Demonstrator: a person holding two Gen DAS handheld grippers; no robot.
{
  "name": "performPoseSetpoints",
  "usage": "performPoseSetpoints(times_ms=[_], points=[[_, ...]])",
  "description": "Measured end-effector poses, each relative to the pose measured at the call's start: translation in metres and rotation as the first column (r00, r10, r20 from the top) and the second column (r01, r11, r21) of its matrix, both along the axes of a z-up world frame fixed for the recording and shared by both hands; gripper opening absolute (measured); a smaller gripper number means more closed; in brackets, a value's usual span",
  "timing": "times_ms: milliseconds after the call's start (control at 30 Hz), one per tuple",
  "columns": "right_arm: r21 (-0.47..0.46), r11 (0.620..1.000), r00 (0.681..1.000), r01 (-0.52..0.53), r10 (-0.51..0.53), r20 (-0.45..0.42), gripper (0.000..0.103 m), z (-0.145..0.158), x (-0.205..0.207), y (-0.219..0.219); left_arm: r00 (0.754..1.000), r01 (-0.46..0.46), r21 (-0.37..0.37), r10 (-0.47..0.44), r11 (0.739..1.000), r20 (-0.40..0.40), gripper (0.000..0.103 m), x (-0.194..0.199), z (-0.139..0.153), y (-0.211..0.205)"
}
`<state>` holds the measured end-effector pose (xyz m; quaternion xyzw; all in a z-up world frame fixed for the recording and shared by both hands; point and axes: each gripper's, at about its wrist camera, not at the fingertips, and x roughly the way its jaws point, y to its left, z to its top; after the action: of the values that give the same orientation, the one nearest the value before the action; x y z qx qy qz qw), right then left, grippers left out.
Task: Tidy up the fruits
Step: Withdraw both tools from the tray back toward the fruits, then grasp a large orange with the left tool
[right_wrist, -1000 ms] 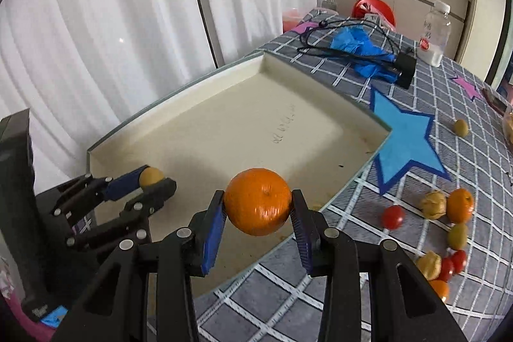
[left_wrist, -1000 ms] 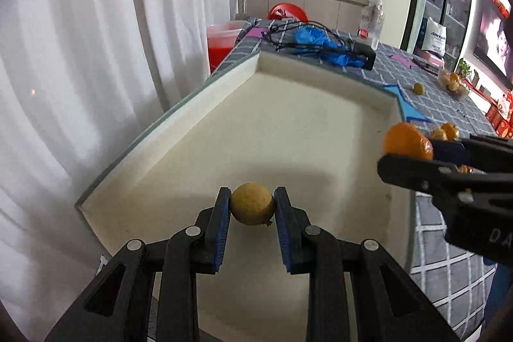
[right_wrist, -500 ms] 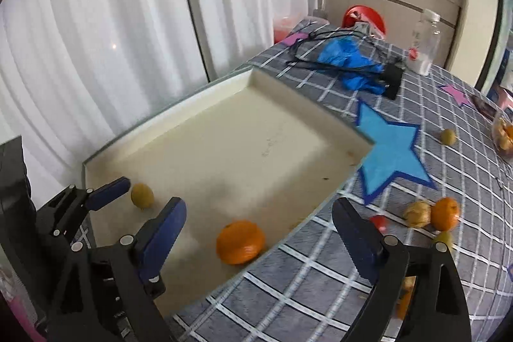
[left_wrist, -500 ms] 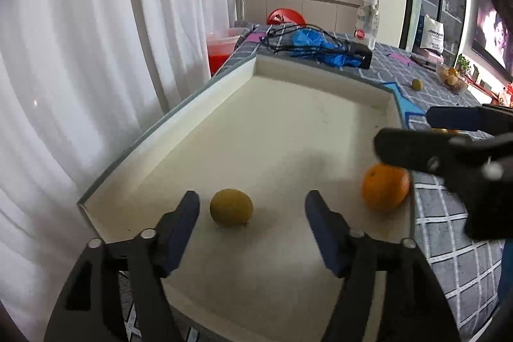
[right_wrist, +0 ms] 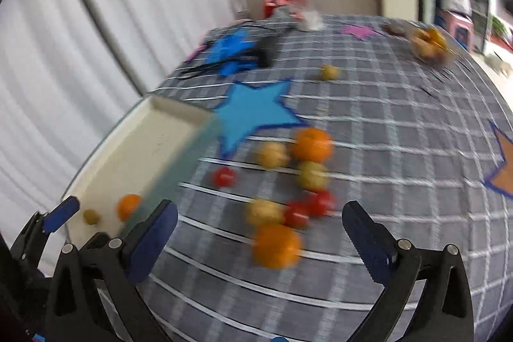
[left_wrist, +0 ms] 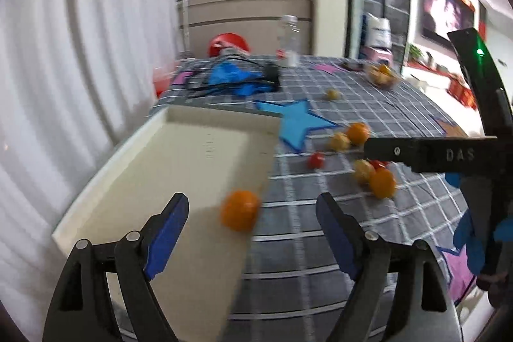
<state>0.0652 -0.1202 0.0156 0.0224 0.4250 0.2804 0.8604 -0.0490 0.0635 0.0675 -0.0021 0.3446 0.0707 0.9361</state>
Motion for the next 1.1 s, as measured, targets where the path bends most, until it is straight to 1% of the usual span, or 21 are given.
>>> performPoseSetpoints(times_ms=[100, 233, 333, 400, 500, 600, 700, 833, 967, 1000, 1067, 1100], points=[[-0.004, 0.997, 0.997, 0.077, -0.077, -0.028, 0.103, -0.012, 0.010, -0.037, 0.999, 0.040, 0.010, -0.040, 0.999, -0.025, 0.084, 0.010, -0.003, -0.022], [-0.062, 0.980, 0.979, 0.192, -0.195, -0.059, 0.103, -0.031, 0.021, -0.084, 0.995, 0.068, -0.014, -0.069, 0.998, -0.070, 0.084, 0.022, -0.010, -0.038], [-0.122, 0.951, 0.955, 0.284, -0.292, -0.052, 0.103, -0.044, 0.028, -0.117, 0.990, 0.073, -0.049, -0.078, 0.996, -0.116, 0.084, 0.029, -0.015, -0.046], [-0.159, 0.933, 0.945, 0.322, -0.328, -0.012, 0.103, -0.045, 0.028, -0.130, 0.987, 0.079, -0.065, -0.088, 0.995, -0.136, 0.084, 0.036, -0.019, -0.052], [-0.194, 0.928, 0.947, 0.318, -0.321, 0.017, 0.103, -0.047, 0.026, -0.133, 0.984, 0.084, -0.046, -0.090, 0.995, -0.154, 0.084, 0.043, -0.026, -0.064], [-0.266, 0.918, 0.956, 0.293, -0.288, 0.060, 0.103, -0.051, 0.022, -0.124, 0.980, 0.088, -0.035, -0.093, 0.996, -0.175, 0.084, 0.055, -0.033, -0.073], [-0.257, 0.926, 0.961, 0.276, -0.270, 0.059, 0.103, -0.051, 0.020, -0.123, 0.977, 0.086, -0.036, -0.092, 0.996, -0.191, 0.084, 0.065, -0.039, -0.079], [-0.253, 0.928, 0.962, 0.274, -0.268, 0.059, 0.103, -0.051, 0.021, -0.122, 0.971, 0.100, -0.073, -0.113, 0.992, -0.209, 0.084, 0.072, -0.042, -0.087], [-0.253, 0.928, 0.962, 0.274, -0.268, 0.059, 0.103, -0.051, 0.020, -0.123, 0.967, 0.107, -0.066, -0.120, 0.992, -0.224, 0.084, 0.078, -0.043, -0.100], [-0.256, 0.927, 0.962, 0.274, -0.267, 0.059, 0.103, -0.051, 0.020, -0.122, 0.966, 0.104, -0.067, -0.117, 0.992, -0.231, 0.083, 0.081, -0.044, -0.103], [-0.255, 0.927, 0.962, 0.274, -0.267, 0.059, 0.103, -0.051, 0.021, -0.122, 0.962, 0.096, -0.074, -0.111, 0.993, -0.249, 0.072, 0.088, -0.047, -0.108], [-0.255, 0.927, 0.962, 0.273, -0.267, 0.059, 0.103, -0.051, 0.021, -0.122, 0.958, 0.093, -0.079, -0.111, 0.993, -0.266, 0.069, 0.093, -0.050, -0.110]])
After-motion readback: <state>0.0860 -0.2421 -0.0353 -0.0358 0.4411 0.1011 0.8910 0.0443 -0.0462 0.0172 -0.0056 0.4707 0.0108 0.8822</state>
